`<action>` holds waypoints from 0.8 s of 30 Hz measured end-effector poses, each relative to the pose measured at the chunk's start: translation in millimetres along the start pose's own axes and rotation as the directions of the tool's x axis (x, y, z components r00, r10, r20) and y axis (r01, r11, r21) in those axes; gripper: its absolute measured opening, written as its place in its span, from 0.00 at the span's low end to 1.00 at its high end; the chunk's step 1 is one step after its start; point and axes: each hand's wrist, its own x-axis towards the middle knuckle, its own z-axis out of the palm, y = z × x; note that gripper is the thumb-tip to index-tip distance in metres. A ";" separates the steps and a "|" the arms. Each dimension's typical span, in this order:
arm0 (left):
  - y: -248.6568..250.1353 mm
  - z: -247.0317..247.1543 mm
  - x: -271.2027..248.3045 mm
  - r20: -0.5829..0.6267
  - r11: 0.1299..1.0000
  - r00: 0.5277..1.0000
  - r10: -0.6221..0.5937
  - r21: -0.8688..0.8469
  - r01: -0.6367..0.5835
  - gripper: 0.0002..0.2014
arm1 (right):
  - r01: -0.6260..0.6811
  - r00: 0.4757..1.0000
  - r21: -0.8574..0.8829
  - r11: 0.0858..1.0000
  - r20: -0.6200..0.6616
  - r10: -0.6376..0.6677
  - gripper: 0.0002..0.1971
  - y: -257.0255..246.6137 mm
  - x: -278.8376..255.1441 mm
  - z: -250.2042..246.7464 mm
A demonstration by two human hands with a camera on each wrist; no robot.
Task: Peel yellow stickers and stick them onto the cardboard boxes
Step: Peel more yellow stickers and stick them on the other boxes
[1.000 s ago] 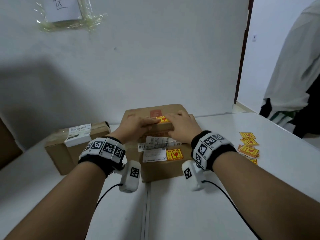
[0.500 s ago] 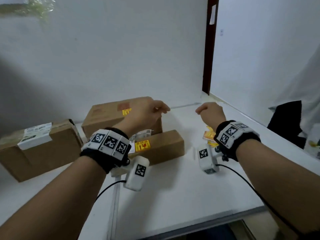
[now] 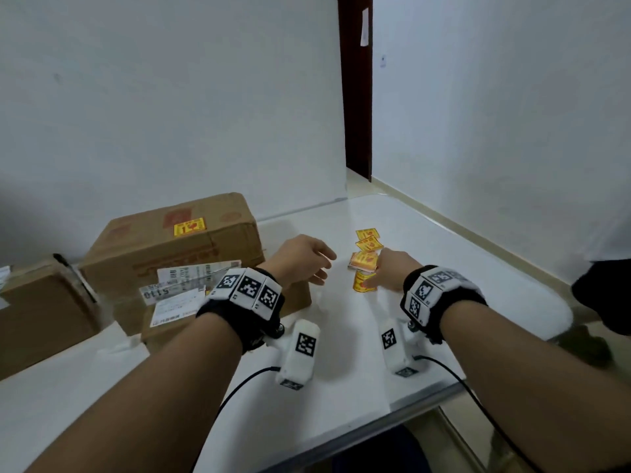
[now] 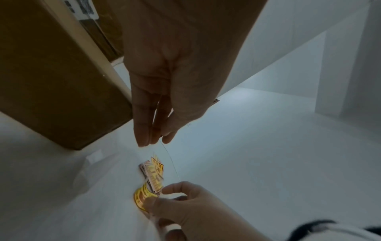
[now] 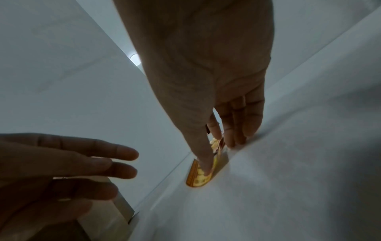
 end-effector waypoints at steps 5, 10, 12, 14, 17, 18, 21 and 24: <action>-3.2 -2.5 -3.6 0.000 0.999 1.000 0.005 -0.049 -0.005 0.12 | -0.003 0.998 -0.015 1.000 -0.068 0.002 0.22 -4.8 0.3 9.2; -4.2 -4.4 -8.6 0.009 0.992 1.000 0.014 -0.124 -0.013 0.10 | 0.007 0.999 -0.028 1.000 -0.050 -0.009 0.12 -5.4 -5.1 10.5; -3.9 -5.1 -10.7 0.015 0.992 1.000 0.014 -0.129 -0.012 0.10 | 0.019 0.999 -0.032 0.999 -0.032 -0.020 0.12 -7.3 -7.2 12.0; -2.8 -5.5 -14.2 0.012 0.993 1.000 0.014 -0.116 -0.012 0.11 | 0.027 0.999 -0.042 0.999 -0.035 -0.028 0.15 -11.1 -9.7 12.7; -2.3 -2.5 -17.8 0.001 0.995 1.000 -0.001 -0.096 0.001 0.13 | 0.019 0.999 -0.034 0.999 -0.041 -0.020 0.16 -17.4 -15.9 12.0; -1.7 0.3 -17.6 0.007 0.998 1.000 -0.011 -0.067 0.012 0.14 | 0.015 0.999 -0.033 0.999 -0.035 -0.016 0.16 -18.3 -18.4 11.6; 2.6 15.2 -14.0 0.072 0.997 0.997 -0.040 0.076 0.034 0.16 | 0.013 1.000 -0.012 1.000 -0.016 -0.013 0.17 -17.3 -22.8 12.0; 5.8 35.3 -9.6 0.104 0.958 0.994 -0.030 0.288 -0.002 0.18 | 0.034 0.999 0.026 0.999 -0.009 -0.034 0.18 -15.1 -28.7 11.2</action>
